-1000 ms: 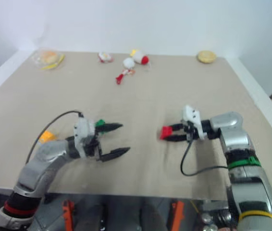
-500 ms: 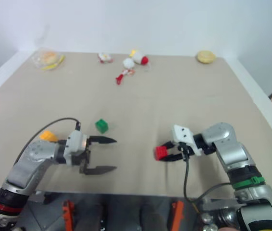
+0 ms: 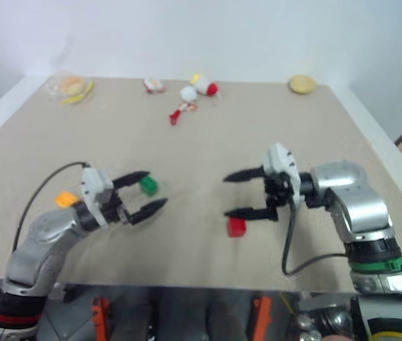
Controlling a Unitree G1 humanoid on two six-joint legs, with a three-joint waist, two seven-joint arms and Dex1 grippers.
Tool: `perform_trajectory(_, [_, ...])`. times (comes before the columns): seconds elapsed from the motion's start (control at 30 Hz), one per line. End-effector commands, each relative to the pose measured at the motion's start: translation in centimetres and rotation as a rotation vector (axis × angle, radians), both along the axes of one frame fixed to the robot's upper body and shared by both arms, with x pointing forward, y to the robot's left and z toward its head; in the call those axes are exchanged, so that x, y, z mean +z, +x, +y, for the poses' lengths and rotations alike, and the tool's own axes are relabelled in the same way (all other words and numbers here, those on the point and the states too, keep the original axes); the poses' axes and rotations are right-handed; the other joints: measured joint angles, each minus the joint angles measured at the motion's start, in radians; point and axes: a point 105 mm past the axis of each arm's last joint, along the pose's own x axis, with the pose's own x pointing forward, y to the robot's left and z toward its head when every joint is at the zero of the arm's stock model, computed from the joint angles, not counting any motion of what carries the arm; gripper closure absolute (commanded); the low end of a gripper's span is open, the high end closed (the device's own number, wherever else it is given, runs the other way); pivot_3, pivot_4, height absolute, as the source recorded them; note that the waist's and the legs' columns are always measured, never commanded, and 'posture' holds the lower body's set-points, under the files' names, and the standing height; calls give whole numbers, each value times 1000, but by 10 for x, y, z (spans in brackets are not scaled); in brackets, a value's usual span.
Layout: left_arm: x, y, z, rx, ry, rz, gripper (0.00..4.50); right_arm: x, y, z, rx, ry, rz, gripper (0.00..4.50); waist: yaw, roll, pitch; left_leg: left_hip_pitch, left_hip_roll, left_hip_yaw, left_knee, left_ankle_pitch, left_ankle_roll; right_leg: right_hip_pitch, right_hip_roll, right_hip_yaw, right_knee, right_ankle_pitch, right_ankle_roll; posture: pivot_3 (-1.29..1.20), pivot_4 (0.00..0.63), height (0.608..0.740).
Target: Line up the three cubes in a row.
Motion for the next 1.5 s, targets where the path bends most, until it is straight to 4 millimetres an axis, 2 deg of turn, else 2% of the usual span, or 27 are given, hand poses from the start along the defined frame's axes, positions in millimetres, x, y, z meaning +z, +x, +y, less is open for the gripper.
perform_trajectory(0.03, [7, 18, 16, 135, 15, -43, 0, 17, 2, 11, -4, 48, -46, 231, 0, 0, 0, 0, 0, 0, 0, 0, 0, 0, 0, 0, 0, 0, 0, 0, 150, 737])
perform_trajectory(0.17, [-5, 28, 14, 162, 29, -2, 0, 18, 6, 17, -8, 53, -57, 231, 1, 0, 0, -2, 0, 0, 1, 0, 0, -1, 0, 0, 0, 1, 1, 0, 150, 737])
perform_trajectory(0.33, [-28, 29, 1, 120, 77, 64, 0, 20, 9, 19, -14, 54, -72, 231, 1, 0, 0, -4, -1, 0, -1, 0, 0, -2, 0, 0, 0, 0, 2, 0, 150, 737])
perform_trajectory(0.43, [-37, 33, 0, 125, 106, 90, 0, 21, 8, 19, -17, 53, -77, 231, 2, 0, 0, -3, -1, -1, -2, 0, 0, -3, 0, 0, 0, 0, 2, 0, 150, 737])
perform_trajectory(0.6, [-42, 47, 6, 180, 132, 108, 0, 23, 7, 19, -28, 60, -81, 231, 1, 0, 0, -3, -1, -1, -1, 0, 0, -3, 0, 0, 0, -1, 1, 0, 150, 737])
perform_trajectory(0.77, [-45, 49, 1, 165, 135, 117, 0, 23, 7, 18, -41, 70, -86, 231, 1, 0, 0, -4, -1, 0, -1, 0, 0, -3, 0, 0, 0, 0, 1, 0, 150, 737])
perform_trajectory(0.8, [-45, 49, -1, 161, 135, 117, 530, 24, 7, 18, -44, 71, -87, 0, 1, 0, 0, -4, -1, -1, -1, 0, 0, -3, 0, 0, 0, 0, 1, 0, 150, 737])
perform_trajectory(1.0, [-45, 48, -6, 140, 140, 110, 2543, 25, 9, 17, -57, 79, -91, 0, 1, 0, 0, -4, -1, -1, -1, 0, 0, -3, 0, 0, 0, 0, 2, 0, 150, 737])
perform_trajectory(1.03, [-45, 48, -6, 140, 142, 108, 2682, 25, 9, 17, -57, 79, -91, 0, 1, 0, 0, -4, -1, -1, -1, 0, 0, -3, 0, 0, 0, 0, 2, 0, 150, 737])
perform_trajectory(1.07, [-45, 49, -6, 140, 144, 107, 3165, 25, 9, 17, -57, 79, -90, 0, 1, 0, 0, -4, -1, -1, -1, 0, 0, -3, 0, 0, 0, 0, 2, 0, 150, 737])
perform_trajectory(1.17, [-43, 48, -6, 125, 157, 93, 3160, 26, 8, 15, -60, 85, -87, 0, 1, 0, 0, -4, -1, -1, -1, 0, 0, -3, 0, 0, 0, 0, 1, 0, 150, 737])
perform_trajectory(1.23, [-40, 39, -14, 41, 168, 80, 3160, 29, 4, 12, -61, 94, -85, 0, 1, 0, 0, -4, -1, -1, -1, 0, 0, -3, 0, 0, 0, 0, 1, 0, 150, 737])
perform_trajectory(1.3, [-35, 23, -27, -105, 155, 81, 3160, 27, -3, 6, -63, 87, -78, 0, 2, 0, 0, -4, -1, -1, -1, 0, 0, -3, 0, 0, 0, -1, 1, 0, 150, 737])
perform_trajectory(1.4, [-32, -3, -43, -320, 187, 60, 3160, 9, -15, -6, -69, 13, -49, 0, 6, 0, 0, -6, -1, -1, -2, 0, -1, -3, -1, -1, -1, -2, 0, 0, 150, 737])
perform_trajectory(1.5, [-37, -20, -53, -478, 249, 56, 3160, -2, -23, -16, -96, -16, -32, 0, 3, 0, 0, -6, -1, -1, -2, -1, -2, -3, -1, -1, -1, -4, 1, 0, 150, 737])
